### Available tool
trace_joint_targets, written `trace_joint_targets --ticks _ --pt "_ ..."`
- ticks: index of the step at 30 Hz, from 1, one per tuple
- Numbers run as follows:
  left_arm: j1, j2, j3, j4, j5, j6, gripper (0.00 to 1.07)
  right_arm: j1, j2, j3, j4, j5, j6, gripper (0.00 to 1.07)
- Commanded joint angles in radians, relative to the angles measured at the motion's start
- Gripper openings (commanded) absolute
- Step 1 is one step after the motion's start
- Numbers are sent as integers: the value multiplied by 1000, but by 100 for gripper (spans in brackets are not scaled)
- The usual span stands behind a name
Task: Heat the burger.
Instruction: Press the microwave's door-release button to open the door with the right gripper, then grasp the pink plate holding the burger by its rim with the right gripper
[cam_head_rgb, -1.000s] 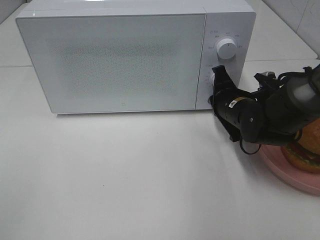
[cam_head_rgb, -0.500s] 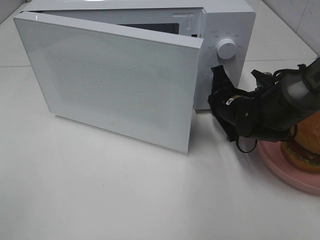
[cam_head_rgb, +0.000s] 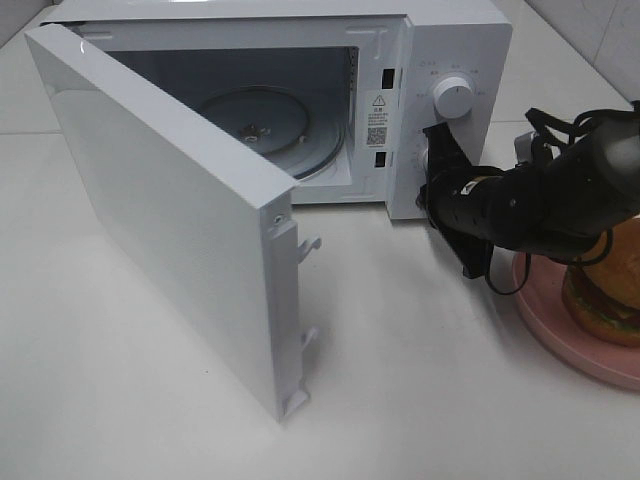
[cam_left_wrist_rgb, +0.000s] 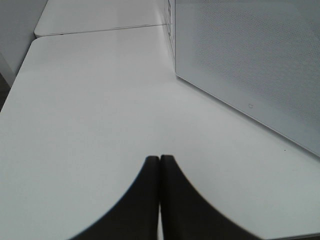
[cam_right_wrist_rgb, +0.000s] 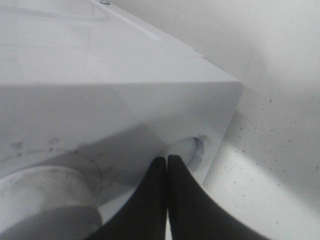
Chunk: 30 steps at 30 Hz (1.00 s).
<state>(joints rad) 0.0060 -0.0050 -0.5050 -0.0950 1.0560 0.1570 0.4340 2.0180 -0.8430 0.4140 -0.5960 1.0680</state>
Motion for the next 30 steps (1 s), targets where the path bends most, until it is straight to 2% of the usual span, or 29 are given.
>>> trace_joint_targets --ticks 1,4,7,9,12,14,19,21,30 --pt "-2 -20 1 -1 -15 -8 0 5 -79 4 -115 -47 -101 1" --pt "-2 -20 1 -1 -15 -8 0 5 -138 34 -164 58 -221 3" --pt "-2 -20 1 -1 -15 -8 0 5 -154 42 -167 78 -258 3" --pt "-2 -20 1 -1 -15 -8 0 5 -204 67 -166 192 -431 4" --pt "-2 -20 1 -1 -15 -8 0 5 -214 72 -166 212 -472 5" --pt "-2 -20 1 -1 -15 -8 0 5 -252 77 -166 319 -684 6" --pt "-2 -20 1 -1 -15 -8 0 5 -280 77 -166 378 -826 7" --pt "-2 -20 1 -1 -15 -8 0 5 -325 77 -167 466 -985 9" --pt "-2 -20 1 -1 -15 -8 0 5 -381 58 -167 718 -1168 15"
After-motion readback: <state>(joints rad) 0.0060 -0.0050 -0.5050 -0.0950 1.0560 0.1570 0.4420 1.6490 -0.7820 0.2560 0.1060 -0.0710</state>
